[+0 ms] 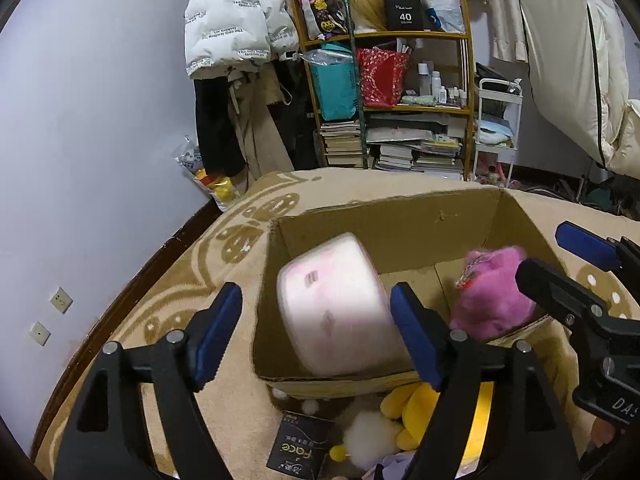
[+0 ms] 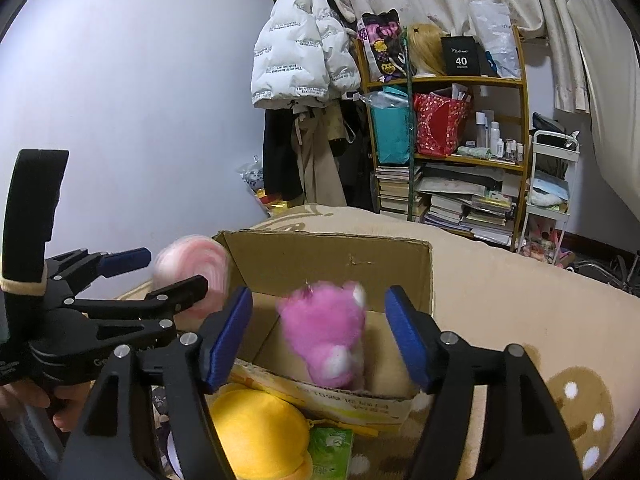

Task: Organize soft objects
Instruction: 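Lift both plushes over the box and release them inside with both tools, then move both tools back down toward the remaining items beside the box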

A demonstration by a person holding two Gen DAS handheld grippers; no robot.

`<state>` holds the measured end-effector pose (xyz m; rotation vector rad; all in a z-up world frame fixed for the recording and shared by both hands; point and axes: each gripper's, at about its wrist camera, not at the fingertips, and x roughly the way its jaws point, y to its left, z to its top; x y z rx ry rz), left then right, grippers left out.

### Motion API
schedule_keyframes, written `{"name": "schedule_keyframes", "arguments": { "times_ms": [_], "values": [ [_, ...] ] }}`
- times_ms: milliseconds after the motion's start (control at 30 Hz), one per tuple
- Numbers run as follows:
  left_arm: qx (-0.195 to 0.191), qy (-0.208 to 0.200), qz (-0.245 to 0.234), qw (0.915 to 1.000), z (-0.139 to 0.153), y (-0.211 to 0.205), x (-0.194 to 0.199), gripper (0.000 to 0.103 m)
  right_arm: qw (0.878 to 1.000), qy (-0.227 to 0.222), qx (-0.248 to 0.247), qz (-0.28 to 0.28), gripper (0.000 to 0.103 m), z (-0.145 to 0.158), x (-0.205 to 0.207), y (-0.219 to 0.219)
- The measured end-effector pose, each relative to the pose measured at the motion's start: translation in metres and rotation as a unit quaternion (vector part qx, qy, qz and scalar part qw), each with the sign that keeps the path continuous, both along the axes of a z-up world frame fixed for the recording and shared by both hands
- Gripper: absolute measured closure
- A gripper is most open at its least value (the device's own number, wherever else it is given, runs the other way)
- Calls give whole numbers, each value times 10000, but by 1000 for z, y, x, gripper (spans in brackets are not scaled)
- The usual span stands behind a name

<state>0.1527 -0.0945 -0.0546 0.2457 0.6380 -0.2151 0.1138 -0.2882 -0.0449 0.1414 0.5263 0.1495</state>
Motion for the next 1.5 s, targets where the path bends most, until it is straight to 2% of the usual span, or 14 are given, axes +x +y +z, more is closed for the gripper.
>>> {"name": "schedule_keyframes", "arguments": {
  "times_ms": [67,300,367,400,600,833,967,1133,1500],
  "values": [
    [3,12,46,10000,1,2,0,20,10000,-21,17,-41,22,1,-1,0],
    [51,192,223,9996,6,12,-2,18,9998,9,161,-94,11,9,-14,-3],
    [57,164,315,9994,9,16,-7,7,9997,27,223,-117,4,10,-20,-4],
    [37,110,409,9991,12,20,-11,5,9996,17,256,-135,0,11,-24,-5],
    [26,112,466,9988,20,30,-31,4,9997,159,167,-120,0,17,-41,-5],
    [-113,403,615,9972,24,44,-60,1,9996,215,141,-102,0,25,-64,-1],
    [-142,384,727,9965,31,49,-78,1,9996,263,58,-25,0,27,-77,2],
    [-41,449,679,9967,30,52,-96,1,9993,359,137,-32,0,26,-86,5],
    [-85,870,876,9923,9,61,-85,1,9976,628,284,-98,0,10,-87,7]
  ]
}}
